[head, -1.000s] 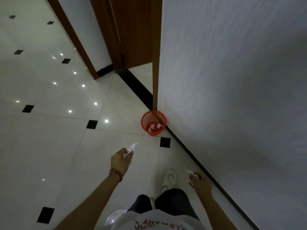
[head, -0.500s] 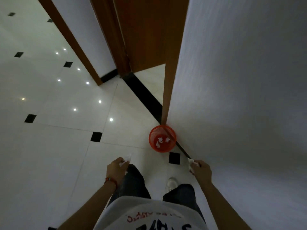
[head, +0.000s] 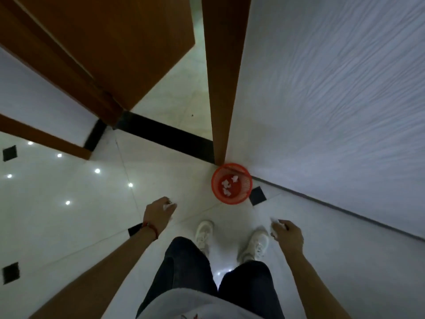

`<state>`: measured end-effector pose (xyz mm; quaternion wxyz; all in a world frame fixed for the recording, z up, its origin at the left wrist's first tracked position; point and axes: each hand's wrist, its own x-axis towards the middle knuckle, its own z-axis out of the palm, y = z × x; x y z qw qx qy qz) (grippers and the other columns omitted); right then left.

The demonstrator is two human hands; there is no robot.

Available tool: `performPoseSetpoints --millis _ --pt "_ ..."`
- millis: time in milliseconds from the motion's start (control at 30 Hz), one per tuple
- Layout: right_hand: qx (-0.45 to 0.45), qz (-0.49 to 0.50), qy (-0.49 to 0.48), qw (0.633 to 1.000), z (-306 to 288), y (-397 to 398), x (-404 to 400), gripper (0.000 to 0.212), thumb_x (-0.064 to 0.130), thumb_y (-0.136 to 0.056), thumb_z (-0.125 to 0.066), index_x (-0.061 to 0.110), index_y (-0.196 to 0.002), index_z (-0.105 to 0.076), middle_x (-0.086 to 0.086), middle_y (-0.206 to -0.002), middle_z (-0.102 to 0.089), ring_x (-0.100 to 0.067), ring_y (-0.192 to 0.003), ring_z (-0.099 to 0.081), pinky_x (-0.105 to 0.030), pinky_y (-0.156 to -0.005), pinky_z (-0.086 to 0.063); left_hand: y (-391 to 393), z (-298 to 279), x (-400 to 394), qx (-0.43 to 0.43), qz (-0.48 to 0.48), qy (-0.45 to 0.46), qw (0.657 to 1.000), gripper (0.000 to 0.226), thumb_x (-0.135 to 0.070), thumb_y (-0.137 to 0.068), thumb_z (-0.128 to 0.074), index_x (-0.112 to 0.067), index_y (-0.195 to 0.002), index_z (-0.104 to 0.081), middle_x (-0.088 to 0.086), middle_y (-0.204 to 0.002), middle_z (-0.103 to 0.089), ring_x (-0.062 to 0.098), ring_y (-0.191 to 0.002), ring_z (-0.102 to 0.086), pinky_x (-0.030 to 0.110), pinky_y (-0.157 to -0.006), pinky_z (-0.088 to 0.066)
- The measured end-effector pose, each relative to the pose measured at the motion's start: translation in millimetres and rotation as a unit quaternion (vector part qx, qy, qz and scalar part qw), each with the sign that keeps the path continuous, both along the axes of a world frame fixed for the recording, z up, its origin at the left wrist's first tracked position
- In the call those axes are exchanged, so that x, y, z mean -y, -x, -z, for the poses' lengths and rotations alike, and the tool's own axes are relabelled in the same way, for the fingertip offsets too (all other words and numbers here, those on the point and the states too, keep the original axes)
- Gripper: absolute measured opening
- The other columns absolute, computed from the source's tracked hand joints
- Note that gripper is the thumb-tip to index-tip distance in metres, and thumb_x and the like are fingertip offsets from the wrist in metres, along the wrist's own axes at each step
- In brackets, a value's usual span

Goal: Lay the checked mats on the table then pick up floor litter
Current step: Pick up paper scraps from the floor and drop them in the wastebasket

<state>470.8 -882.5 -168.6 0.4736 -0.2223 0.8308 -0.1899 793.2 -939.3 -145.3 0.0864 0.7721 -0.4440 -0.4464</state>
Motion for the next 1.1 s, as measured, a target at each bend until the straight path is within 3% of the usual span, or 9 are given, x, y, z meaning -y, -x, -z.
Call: performPoseSetpoints --millis 100,200,267,433,567,700,833,967,1100 --pt "0.005 0.030 -0.015 0.999 13 -18 -19 0.010 0.019 -0.084 -0.060 0.012 -0.080 -0.067 -0.009 -0.069 -0.067 -0.024 -0.070 -0.062 -0.026 -0.062 -0.043 1 13 26 0.005 0.032 -0.008 0.999 0.024 -0.018 -0.089 -0.056 -0.011 -0.066 -0.051 0.009 -0.071 -0.058 0.020 -0.061 -0.056 0.009 -0.047 -0.042" --pt "0.007 0.047 -0.029 0.998 38 -29 -32 0.015 0.019 -0.083 -0.060 0.010 -0.073 -0.066 -0.009 -0.065 -0.066 -0.020 -0.062 -0.059 -0.024 -0.059 -0.043 16 37 42 -0.005 0.052 -0.010 0.999 0.028 -0.019 -0.088 -0.057 -0.010 -0.062 -0.049 0.017 -0.072 -0.063 0.026 -0.065 -0.060 0.033 -0.066 -0.050" --pt "0.014 0.054 -0.041 0.998 61 -34 -35 0.019 0.024 -0.082 -0.062 0.011 -0.069 -0.065 -0.005 -0.060 -0.064 -0.018 -0.059 -0.059 -0.025 -0.059 -0.042 29 59 47 -0.006 0.067 -0.010 0.998 0.025 -0.020 -0.087 -0.058 -0.005 -0.067 -0.054 0.021 -0.076 -0.067 0.031 -0.071 -0.063 0.039 -0.073 -0.051" --pt "0.026 0.085 -0.065 0.994 127 -43 -23 0.015 0.018 -0.082 -0.059 0.010 -0.073 -0.068 -0.010 -0.065 -0.066 -0.022 -0.063 -0.060 -0.028 -0.064 -0.043 53 134 42 0.000 0.118 -0.045 0.992 0.025 -0.021 -0.087 -0.058 -0.011 -0.065 -0.054 0.015 -0.073 -0.066 0.033 -0.077 -0.065 0.039 -0.074 -0.052" --pt "0.032 0.083 -0.047 0.995 181 -49 -1 0.015 0.019 -0.083 -0.060 0.007 -0.080 -0.069 -0.014 -0.074 -0.069 -0.025 -0.070 -0.063 -0.032 -0.072 -0.049 61 196 42 0.012 0.133 -0.063 0.989 0.026 -0.022 -0.086 -0.059 0.002 -0.076 -0.061 0.022 -0.083 -0.070 0.035 -0.079 -0.065 0.043 -0.076 -0.053" --pt "0.026 0.087 -0.024 0.996 225 -51 23 0.009 0.017 -0.086 -0.057 0.013 -0.081 -0.064 -0.003 -0.068 -0.065 -0.013 -0.063 -0.060 -0.025 -0.067 -0.049 68 248 48 0.016 0.131 -0.070 0.989 0.028 -0.023 -0.085 -0.059 0.004 -0.079 -0.062 0.022 -0.085 -0.070 0.036 -0.079 -0.065 0.044 -0.077 -0.053" --pt "0.022 0.086 -0.024 0.996 269 -51 44 0.013 0.021 -0.086 -0.058 0.010 -0.087 -0.064 -0.003 -0.074 -0.065 -0.011 -0.063 -0.060 -0.029 -0.074 -0.052 84 289 58 0.028 0.161 -0.084 0.983 0.025 -0.022 -0.085 -0.057 0.000 -0.074 -0.058 0.021 -0.081 -0.066 0.035 -0.082 -0.062 0.031 -0.064 -0.040" --pt "0.016 0.112 -0.022 0.993 299 -53 66 0.016 0.015 -0.086 -0.053 0.008 -0.095 -0.064 -0.002 -0.075 -0.063 -0.012 -0.064 -0.061 -0.030 -0.072 -0.054 102 317 68 0.015 0.205 -0.094 0.974 0.028 -0.020 -0.088 -0.052 -0.011 -0.063 -0.046 0.021 -0.078 -0.062 0.037 -0.085 -0.060 0.024 -0.063 -0.031" --pt "0.020 0.093 0.006 0.995 312 -57 86 0.017 0.020 -0.089 -0.054 0.008 -0.097 -0.062 -0.007 -0.091 -0.067 -0.014 -0.068 -0.062 -0.021 -0.064 -0.051 117 334 81 -0.012 0.208 -0.089 0.974 0.029 -0.025 -0.089 -0.052 -0.003 -0.104 -0.062 0.019 -0.107 -0.067 0.033 -0.097 -0.063 0.033 -0.083 -0.049"
